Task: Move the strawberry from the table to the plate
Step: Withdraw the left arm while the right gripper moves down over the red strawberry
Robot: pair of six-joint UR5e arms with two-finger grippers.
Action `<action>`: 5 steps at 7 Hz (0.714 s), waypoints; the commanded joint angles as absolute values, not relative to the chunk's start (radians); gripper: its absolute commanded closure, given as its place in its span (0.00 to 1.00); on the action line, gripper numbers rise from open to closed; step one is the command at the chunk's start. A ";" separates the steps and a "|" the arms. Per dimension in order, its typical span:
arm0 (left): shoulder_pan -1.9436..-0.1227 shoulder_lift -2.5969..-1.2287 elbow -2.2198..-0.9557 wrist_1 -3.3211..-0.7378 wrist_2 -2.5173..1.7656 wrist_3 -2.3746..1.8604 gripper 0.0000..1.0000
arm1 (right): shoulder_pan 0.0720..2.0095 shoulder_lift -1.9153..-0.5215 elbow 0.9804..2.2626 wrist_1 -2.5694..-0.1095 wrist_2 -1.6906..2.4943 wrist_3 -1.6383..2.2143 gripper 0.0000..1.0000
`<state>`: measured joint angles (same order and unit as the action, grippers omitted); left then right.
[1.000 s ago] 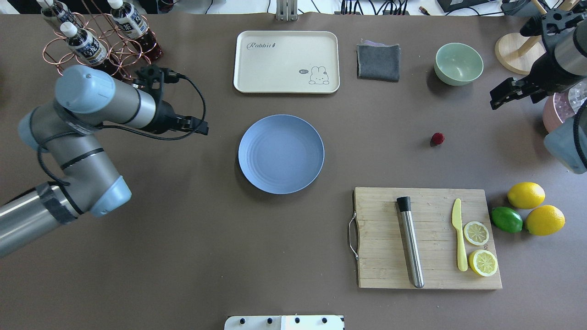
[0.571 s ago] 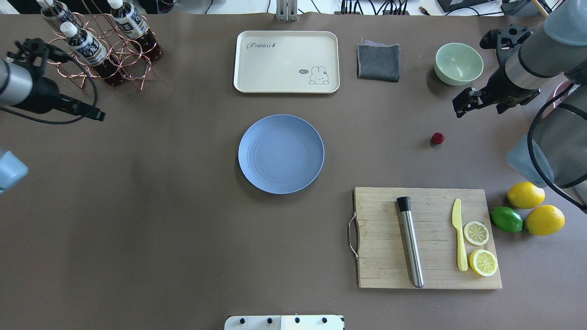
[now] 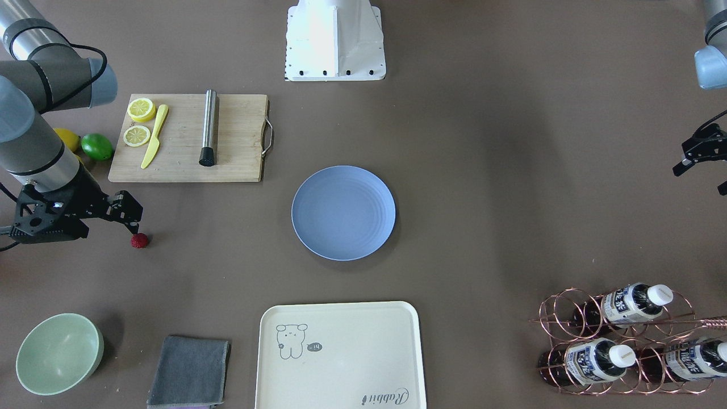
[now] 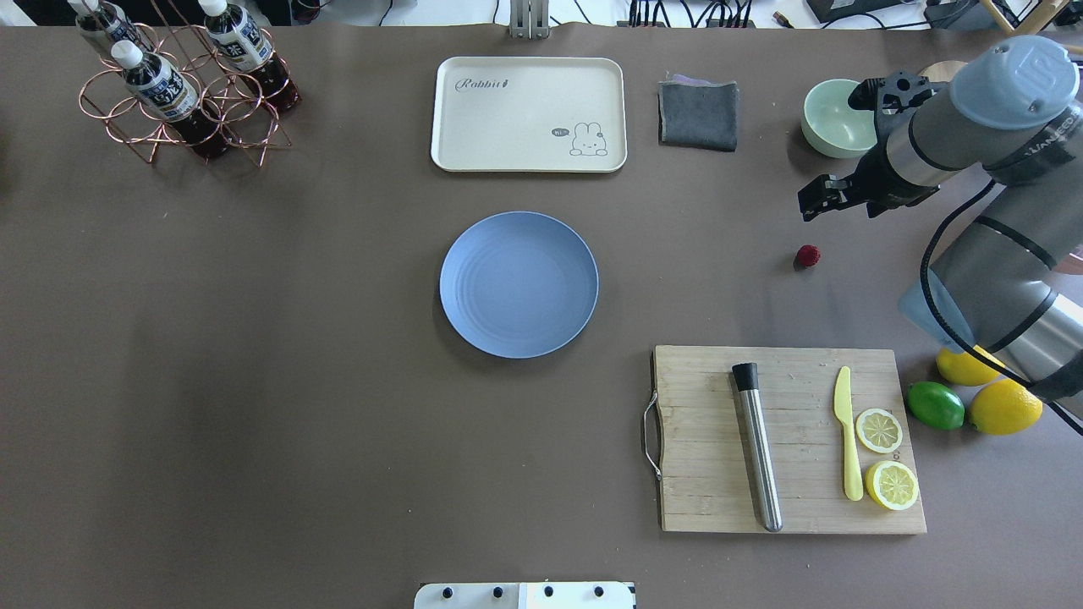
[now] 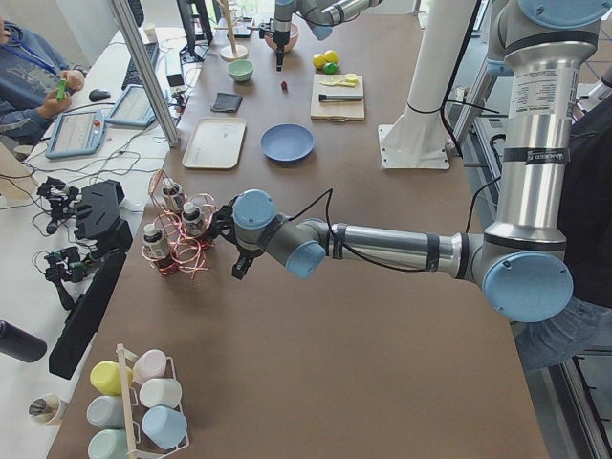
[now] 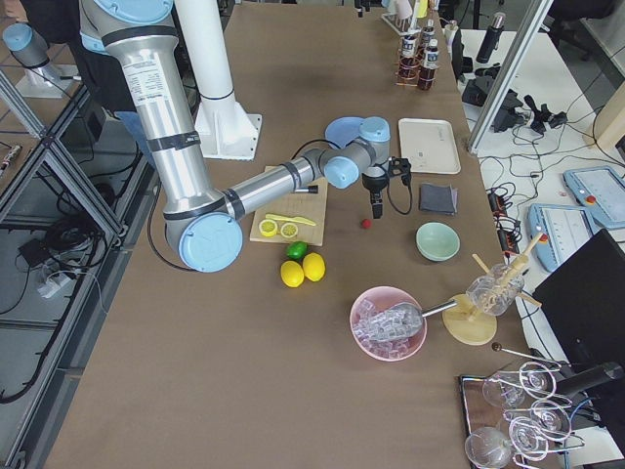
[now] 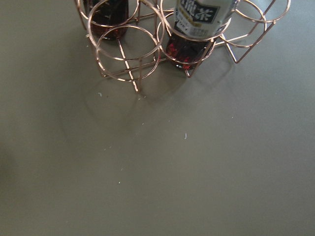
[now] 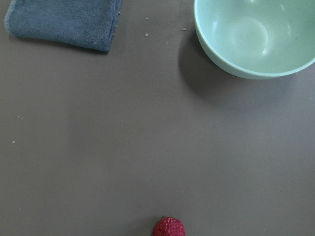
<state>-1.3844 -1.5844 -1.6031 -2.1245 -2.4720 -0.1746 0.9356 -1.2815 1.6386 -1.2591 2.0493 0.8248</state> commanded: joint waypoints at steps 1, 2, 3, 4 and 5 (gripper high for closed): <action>-1.396 -1.578 -1.601 -2.126 -2.485 -0.160 0.01 | 0.901 -1.282 1.578 -1.170 2.013 0.882 0.11; -1.397 -1.578 -1.601 -2.126 -2.485 -0.161 0.01 | 0.888 -1.285 1.580 -1.169 2.008 0.917 0.18; -1.397 -1.578 -1.603 -2.126 -2.485 -0.161 0.01 | 0.864 -1.287 1.575 -1.158 1.982 0.919 0.23; -1.397 -1.578 -1.603 -2.126 -2.485 -0.163 0.01 | 0.847 -1.296 1.563 -1.117 1.959 0.920 0.25; -1.397 -1.578 -1.605 -2.128 -2.485 -0.163 0.01 | 0.845 -1.295 1.554 -1.108 1.957 0.920 0.28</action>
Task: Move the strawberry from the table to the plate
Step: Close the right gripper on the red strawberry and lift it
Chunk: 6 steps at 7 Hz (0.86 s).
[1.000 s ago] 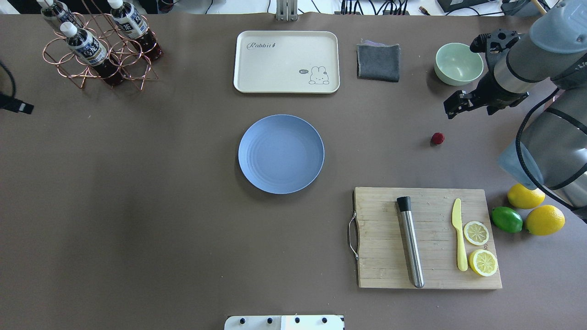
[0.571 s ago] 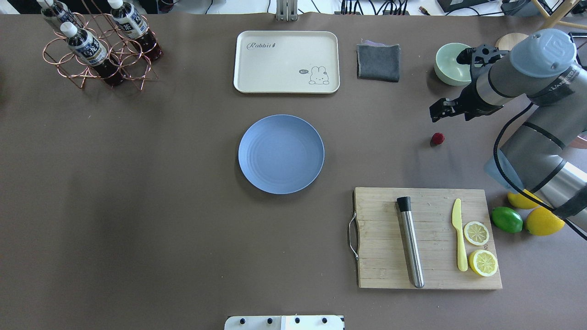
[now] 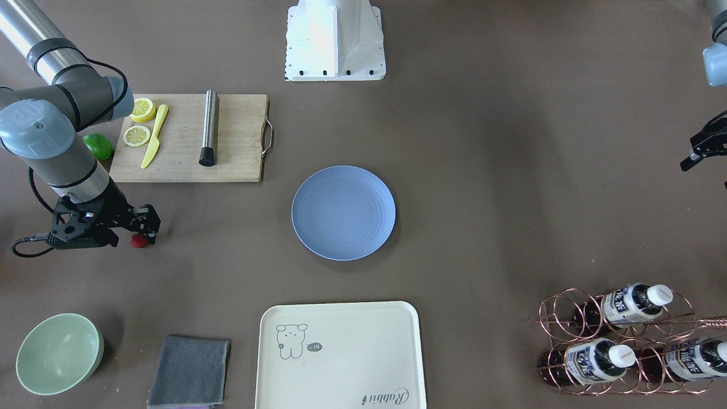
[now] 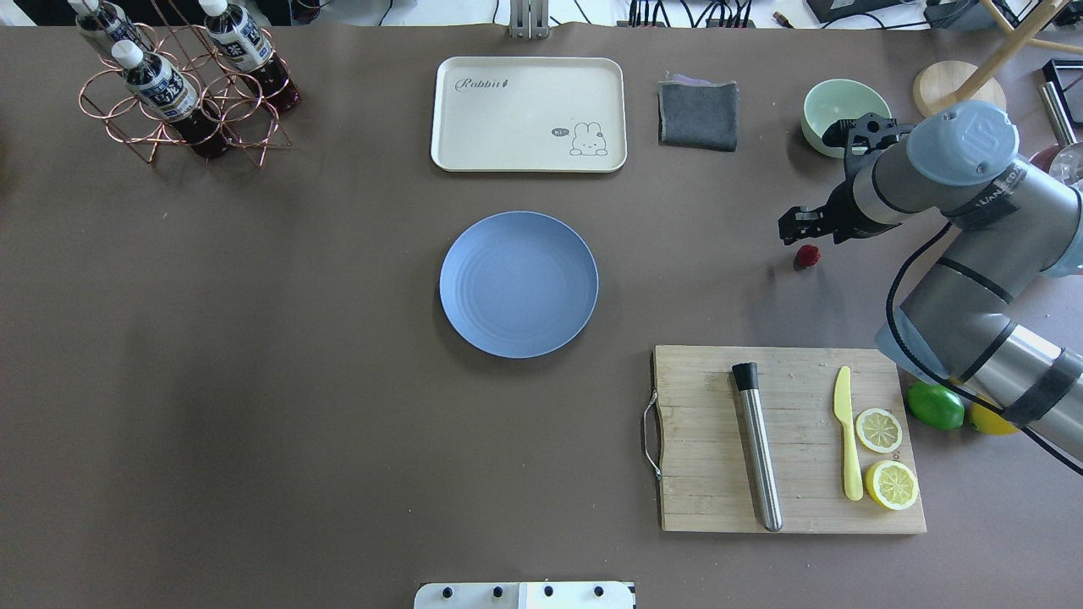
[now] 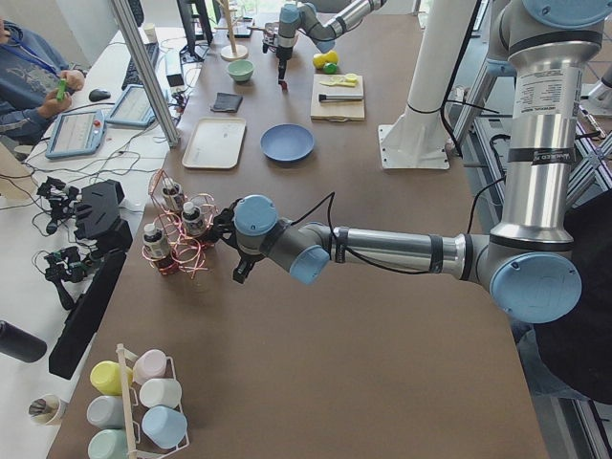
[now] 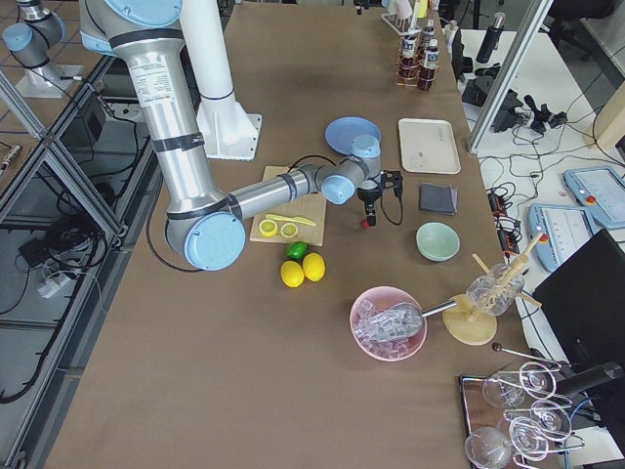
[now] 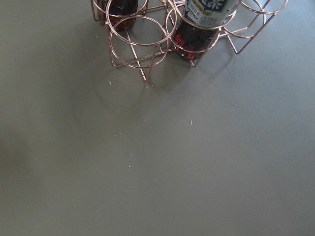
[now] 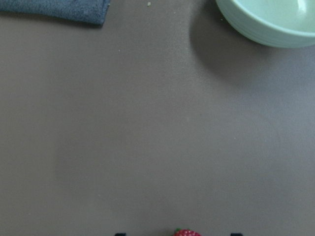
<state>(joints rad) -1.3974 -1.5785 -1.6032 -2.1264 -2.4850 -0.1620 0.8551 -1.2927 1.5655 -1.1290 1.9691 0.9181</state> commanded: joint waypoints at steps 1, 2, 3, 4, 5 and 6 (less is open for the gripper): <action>-1.397 -1.578 -1.603 -2.129 -2.487 -0.163 0.01 | 0.833 -1.295 1.545 -1.108 1.941 0.920 0.29; -1.397 -1.578 -1.603 -2.129 -2.485 -0.163 0.01 | 0.828 -1.295 1.546 -1.108 1.940 0.937 0.30; -1.397 -1.578 -1.603 -2.129 -2.485 -0.164 0.01 | 0.821 -1.296 1.546 -1.106 1.937 0.940 0.36; -1.397 -1.578 -1.603 -2.129 -2.485 -0.166 0.01 | 0.821 -1.296 1.546 -1.106 1.939 0.949 0.55; -1.397 -1.578 -1.605 -2.129 -2.485 -0.166 0.01 | 0.819 -1.296 1.546 -1.106 1.939 0.962 0.93; -1.399 -1.578 -1.606 -2.129 -2.485 -0.166 0.01 | 0.818 -1.296 1.548 -1.106 1.939 0.963 1.00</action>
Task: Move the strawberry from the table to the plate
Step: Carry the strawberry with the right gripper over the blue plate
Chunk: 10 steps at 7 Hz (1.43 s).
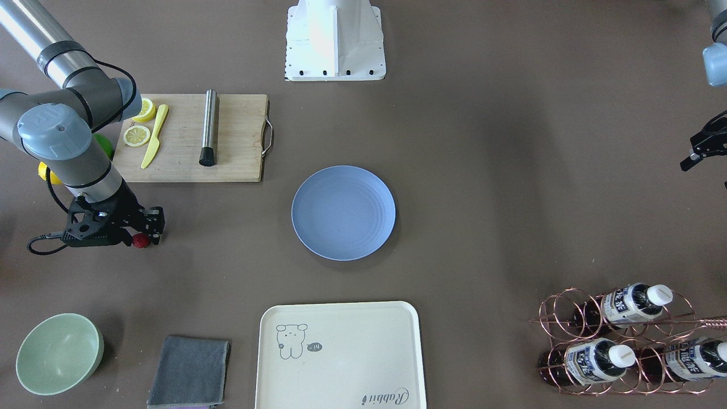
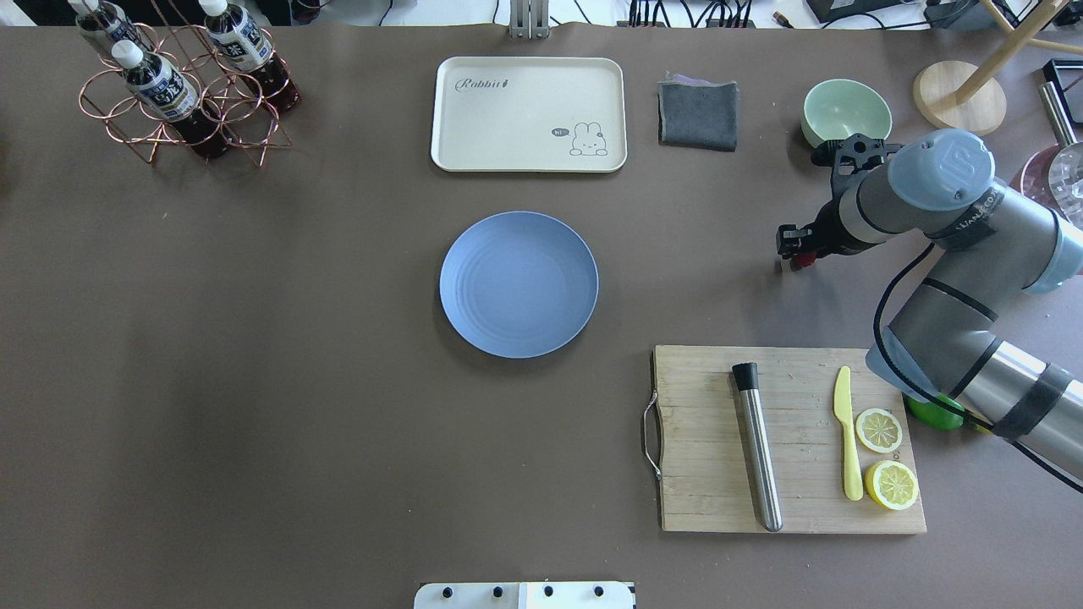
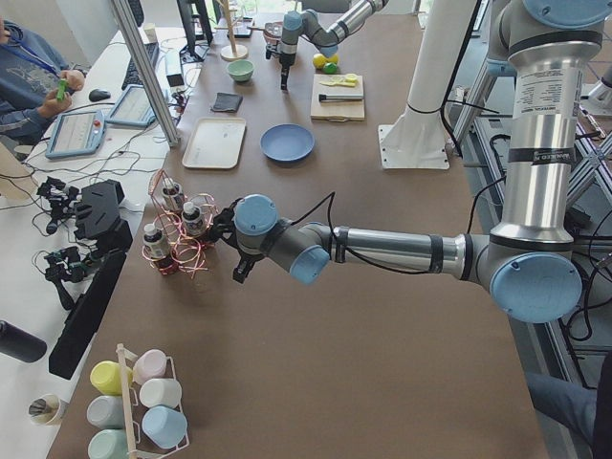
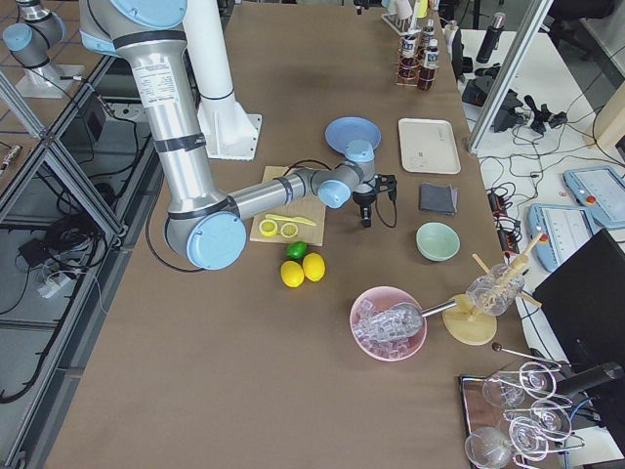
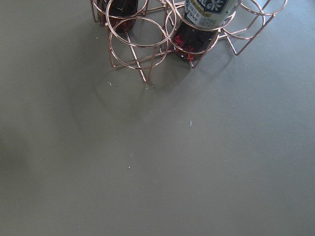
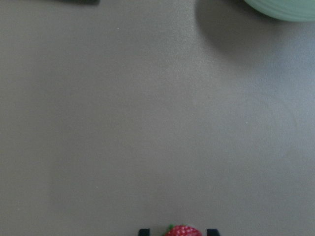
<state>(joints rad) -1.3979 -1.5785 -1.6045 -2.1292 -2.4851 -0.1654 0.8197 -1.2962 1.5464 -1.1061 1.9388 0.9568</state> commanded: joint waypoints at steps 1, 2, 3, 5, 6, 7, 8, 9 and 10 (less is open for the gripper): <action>-1.401 -1.578 -1.606 -2.129 -2.485 -0.166 0.01 | 0.810 -1.293 1.554 -1.106 1.939 0.982 1.00; -1.402 -1.578 -1.606 -2.129 -2.485 -0.167 0.01 | 0.805 -1.283 1.568 -1.106 1.939 1.017 1.00; -1.402 -1.578 -1.605 -2.129 -2.485 -0.167 0.01 | 0.802 -1.270 1.616 -1.117 1.942 1.041 1.00; -1.402 -1.578 -1.601 -2.123 -2.485 -0.169 0.01 | 0.787 -1.182 1.626 -1.155 1.944 1.138 1.00; -1.402 -1.578 -1.597 -2.115 -2.484 -0.169 0.01 | 0.764 -1.105 1.626 -1.237 1.931 1.235 1.00; -1.402 -1.577 -1.594 -2.120 -2.473 -0.166 0.01 | 0.712 -1.024 1.617 -1.311 1.863 1.311 1.00; -1.402 -1.556 -1.595 -2.123 -2.477 -0.161 0.01 | 0.668 -0.947 1.603 -1.392 1.824 1.377 1.00; -1.402 -1.548 -1.597 -2.123 -2.477 -0.158 0.01 | 0.611 -0.904 1.598 -1.420 1.769 1.452 1.00; -1.402 -1.546 -1.595 -2.123 -2.474 -0.158 0.01 | 0.557 -0.876 1.582 -1.431 1.706 1.506 1.00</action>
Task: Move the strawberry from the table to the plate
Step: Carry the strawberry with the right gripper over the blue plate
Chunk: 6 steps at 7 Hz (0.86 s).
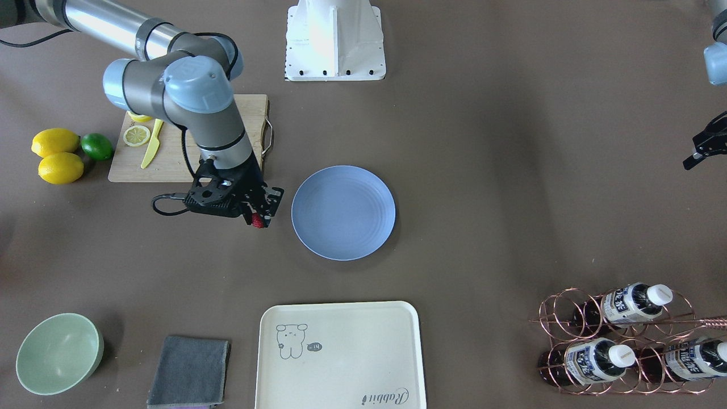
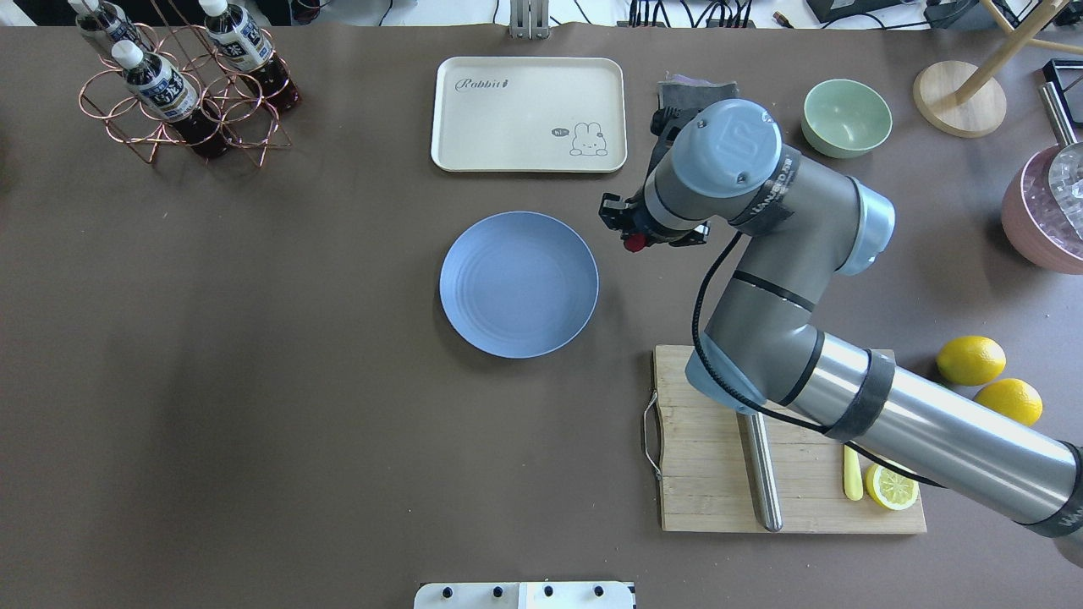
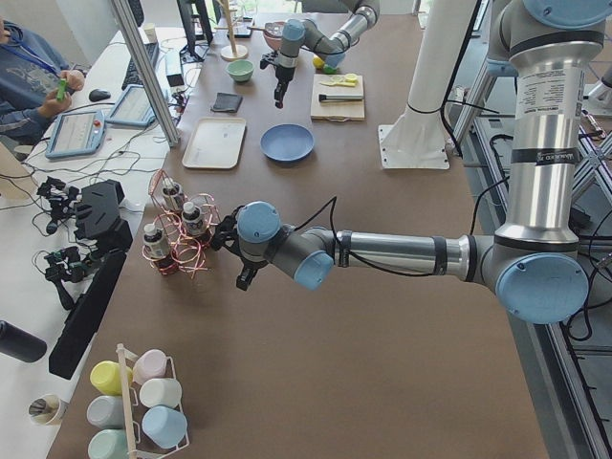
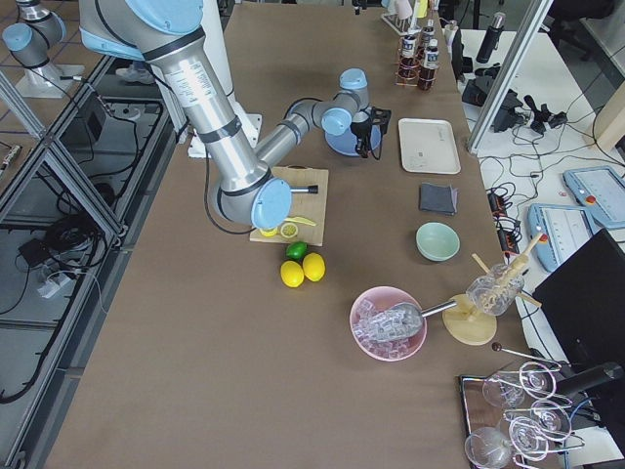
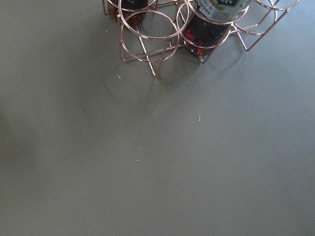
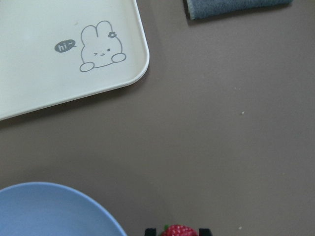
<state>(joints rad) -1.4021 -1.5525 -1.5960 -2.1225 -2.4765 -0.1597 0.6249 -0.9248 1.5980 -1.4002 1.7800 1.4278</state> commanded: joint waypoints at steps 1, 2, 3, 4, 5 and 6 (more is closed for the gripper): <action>-1.402 -1.545 -1.594 -2.122 -2.474 -0.158 0.01 | 0.530 -0.806 1.536 -1.478 1.686 1.515 1.00; -1.402 -1.534 -1.595 -2.121 -2.480 -0.158 0.01 | 0.506 -0.717 1.438 -1.495 1.662 1.525 1.00; -1.402 -1.528 -1.595 -2.118 -2.479 -0.160 0.01 | 0.486 -0.672 1.367 -1.491 1.634 1.558 1.00; -1.404 -1.505 -1.601 -2.120 -2.480 -0.160 0.01 | 0.473 -0.670 1.364 -1.493 1.631 1.559 1.00; -1.404 -1.491 -1.603 -2.123 -2.482 -0.160 0.01 | 0.460 -0.669 1.362 -1.493 1.617 1.559 1.00; -1.404 -1.490 -1.606 -2.123 -2.482 -0.158 0.01 | 0.453 -0.670 1.362 -1.493 1.614 1.559 1.00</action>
<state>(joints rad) -1.4033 -1.4977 -1.6027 -2.1219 -2.4813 -0.1592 0.4646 -0.6725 1.3666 -1.4921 1.6222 1.5572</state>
